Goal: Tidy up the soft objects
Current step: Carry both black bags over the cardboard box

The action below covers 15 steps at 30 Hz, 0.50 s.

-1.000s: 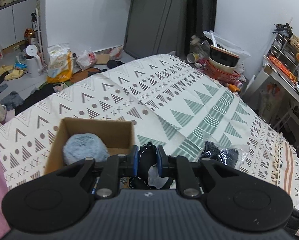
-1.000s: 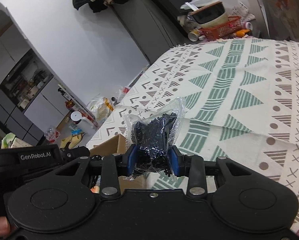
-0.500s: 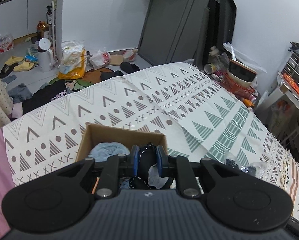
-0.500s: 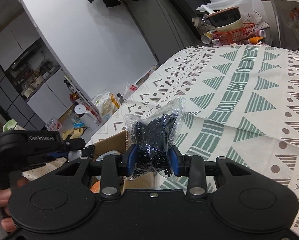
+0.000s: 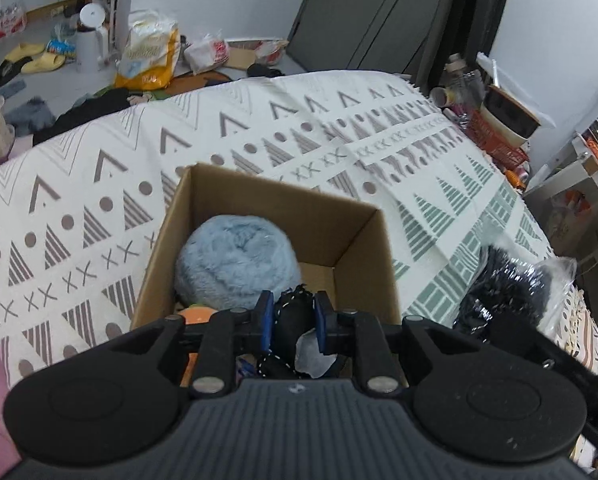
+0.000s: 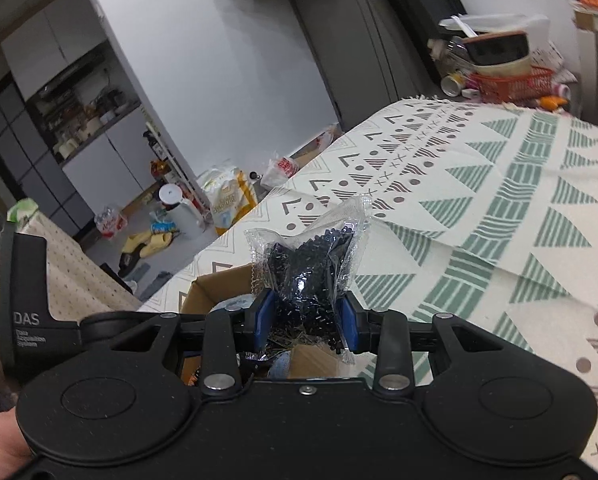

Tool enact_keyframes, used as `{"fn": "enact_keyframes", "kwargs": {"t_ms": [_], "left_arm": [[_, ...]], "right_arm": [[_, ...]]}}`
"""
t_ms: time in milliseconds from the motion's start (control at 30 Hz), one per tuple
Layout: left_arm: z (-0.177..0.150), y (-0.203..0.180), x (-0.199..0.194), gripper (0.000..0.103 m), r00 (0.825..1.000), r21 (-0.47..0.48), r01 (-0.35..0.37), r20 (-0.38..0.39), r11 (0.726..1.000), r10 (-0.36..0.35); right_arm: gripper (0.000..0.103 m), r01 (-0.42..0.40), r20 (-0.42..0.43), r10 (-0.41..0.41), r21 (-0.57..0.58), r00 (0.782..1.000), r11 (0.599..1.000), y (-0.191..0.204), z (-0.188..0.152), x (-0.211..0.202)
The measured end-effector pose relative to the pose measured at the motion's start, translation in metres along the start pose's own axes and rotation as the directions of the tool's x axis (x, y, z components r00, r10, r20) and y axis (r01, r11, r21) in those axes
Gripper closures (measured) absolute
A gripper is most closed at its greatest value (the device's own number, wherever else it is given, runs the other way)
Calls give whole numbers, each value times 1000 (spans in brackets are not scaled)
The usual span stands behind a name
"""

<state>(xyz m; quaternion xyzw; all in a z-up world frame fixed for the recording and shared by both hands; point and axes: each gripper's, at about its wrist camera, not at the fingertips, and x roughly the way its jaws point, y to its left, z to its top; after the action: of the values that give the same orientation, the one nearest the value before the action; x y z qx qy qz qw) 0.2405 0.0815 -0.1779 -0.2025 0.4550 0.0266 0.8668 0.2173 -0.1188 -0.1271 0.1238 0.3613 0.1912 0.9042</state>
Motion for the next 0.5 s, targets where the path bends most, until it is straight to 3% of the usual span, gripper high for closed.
{"fn": "enact_keyframes", "kwargs": {"t_ms": [100, 267, 500], "left_arm": [[2, 9, 6, 77, 999, -5, -25, -22, 1000, 25], [10, 27, 3, 60, 1000, -53, -23, -10, 998, 23], [19, 39, -1, 57, 1000, -86, 0, 18, 996, 2]], "right_arm": [[68, 0, -11, 0, -31, 1000, 1000, 8, 6, 9], [68, -14, -45, 11, -58, 999, 998, 20, 10, 26], [68, 4, -79, -13, -112, 997, 994, 42, 7, 50]]}}
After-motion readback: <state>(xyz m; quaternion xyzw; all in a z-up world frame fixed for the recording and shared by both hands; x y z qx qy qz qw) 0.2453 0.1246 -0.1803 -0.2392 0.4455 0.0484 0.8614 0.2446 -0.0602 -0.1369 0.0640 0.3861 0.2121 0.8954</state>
